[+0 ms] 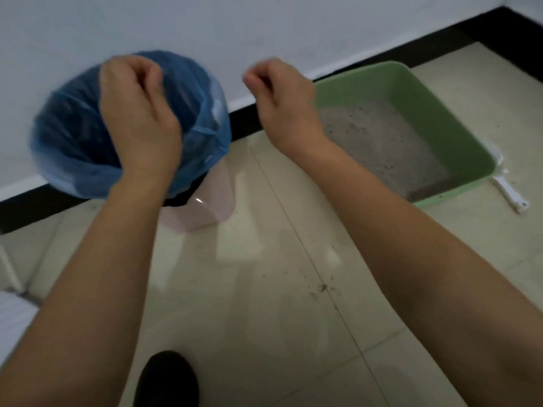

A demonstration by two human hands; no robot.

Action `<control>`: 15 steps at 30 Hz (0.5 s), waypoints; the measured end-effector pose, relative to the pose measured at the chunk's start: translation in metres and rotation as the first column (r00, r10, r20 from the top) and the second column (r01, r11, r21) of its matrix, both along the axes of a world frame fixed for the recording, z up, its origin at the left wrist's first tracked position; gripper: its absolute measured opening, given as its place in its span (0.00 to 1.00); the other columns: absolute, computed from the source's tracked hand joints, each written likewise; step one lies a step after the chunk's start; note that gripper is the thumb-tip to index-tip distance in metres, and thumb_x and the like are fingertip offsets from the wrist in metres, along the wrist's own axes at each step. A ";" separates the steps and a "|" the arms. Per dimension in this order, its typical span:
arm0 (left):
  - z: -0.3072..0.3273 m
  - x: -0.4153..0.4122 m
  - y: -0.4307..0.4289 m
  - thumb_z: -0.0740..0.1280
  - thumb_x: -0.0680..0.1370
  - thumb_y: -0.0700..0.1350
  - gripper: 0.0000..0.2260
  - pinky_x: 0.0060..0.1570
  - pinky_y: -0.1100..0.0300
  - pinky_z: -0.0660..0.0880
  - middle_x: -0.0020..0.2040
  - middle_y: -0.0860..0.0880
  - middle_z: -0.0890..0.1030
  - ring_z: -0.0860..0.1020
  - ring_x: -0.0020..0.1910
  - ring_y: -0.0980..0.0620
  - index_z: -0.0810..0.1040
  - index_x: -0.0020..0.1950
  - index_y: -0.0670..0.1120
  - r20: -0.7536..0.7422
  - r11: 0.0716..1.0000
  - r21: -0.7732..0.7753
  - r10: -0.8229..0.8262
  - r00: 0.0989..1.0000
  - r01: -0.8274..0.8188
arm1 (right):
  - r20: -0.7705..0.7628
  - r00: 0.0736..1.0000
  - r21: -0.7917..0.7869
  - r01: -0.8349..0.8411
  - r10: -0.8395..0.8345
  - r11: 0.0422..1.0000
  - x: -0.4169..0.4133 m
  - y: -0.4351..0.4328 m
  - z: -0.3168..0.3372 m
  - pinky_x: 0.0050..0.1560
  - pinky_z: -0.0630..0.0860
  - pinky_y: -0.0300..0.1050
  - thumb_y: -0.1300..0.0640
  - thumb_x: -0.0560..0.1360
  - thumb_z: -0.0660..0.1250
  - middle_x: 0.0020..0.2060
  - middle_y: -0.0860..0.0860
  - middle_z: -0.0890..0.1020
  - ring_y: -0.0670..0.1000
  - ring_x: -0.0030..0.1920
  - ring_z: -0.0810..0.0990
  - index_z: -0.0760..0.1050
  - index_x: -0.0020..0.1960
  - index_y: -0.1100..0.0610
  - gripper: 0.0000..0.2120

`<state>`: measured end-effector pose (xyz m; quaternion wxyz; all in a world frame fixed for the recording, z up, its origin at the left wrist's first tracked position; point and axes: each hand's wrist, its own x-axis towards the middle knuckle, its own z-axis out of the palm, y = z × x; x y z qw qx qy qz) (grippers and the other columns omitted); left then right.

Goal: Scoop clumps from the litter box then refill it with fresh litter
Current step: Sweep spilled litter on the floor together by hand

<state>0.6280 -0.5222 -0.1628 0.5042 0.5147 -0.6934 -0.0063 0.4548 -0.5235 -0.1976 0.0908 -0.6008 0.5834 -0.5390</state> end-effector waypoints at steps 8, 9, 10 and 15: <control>0.003 0.091 -0.029 0.75 0.73 0.47 0.22 0.61 0.52 0.73 0.51 0.48 0.82 0.78 0.54 0.51 0.75 0.64 0.43 0.309 0.744 0.612 0.087 0.947 -0.268 | -0.424 0.807 0.387 -0.249 0.411 0.888 0.066 -0.054 0.027 0.48 0.73 0.40 0.52 0.80 0.63 0.41 0.51 0.82 0.48 0.44 0.79 0.80 0.45 0.61 0.13; 0.002 0.092 -0.027 0.75 0.73 0.48 0.18 0.59 0.54 0.74 0.47 0.48 0.83 0.79 0.51 0.51 0.78 0.59 0.44 0.300 0.766 0.585 0.101 0.949 -0.266 | -0.380 0.846 0.351 -0.244 0.376 0.904 0.065 -0.053 0.029 0.43 0.70 0.39 0.50 0.81 0.62 0.35 0.49 0.80 0.47 0.38 0.76 0.77 0.40 0.61 0.17; 0.001 0.092 -0.025 0.74 0.74 0.46 0.13 0.58 0.57 0.73 0.48 0.46 0.83 0.79 0.49 0.52 0.80 0.55 0.43 0.300 0.785 0.563 0.098 0.949 -0.259 | -0.349 0.869 0.320 -0.242 0.352 0.916 0.064 -0.052 0.029 0.41 0.69 0.39 0.51 0.81 0.62 0.34 0.49 0.79 0.47 0.36 0.75 0.76 0.39 0.61 0.18; 0.002 0.090 -0.030 0.69 0.76 0.36 0.29 0.73 0.57 0.57 0.77 0.41 0.61 0.61 0.75 0.45 0.65 0.76 0.45 0.443 0.746 0.630 -0.118 0.889 -0.215 | -0.295 0.844 0.404 -0.315 0.449 0.859 0.051 -0.041 0.028 0.67 0.67 0.36 0.64 0.81 0.60 0.65 0.51 0.79 0.48 0.66 0.75 0.78 0.66 0.56 0.17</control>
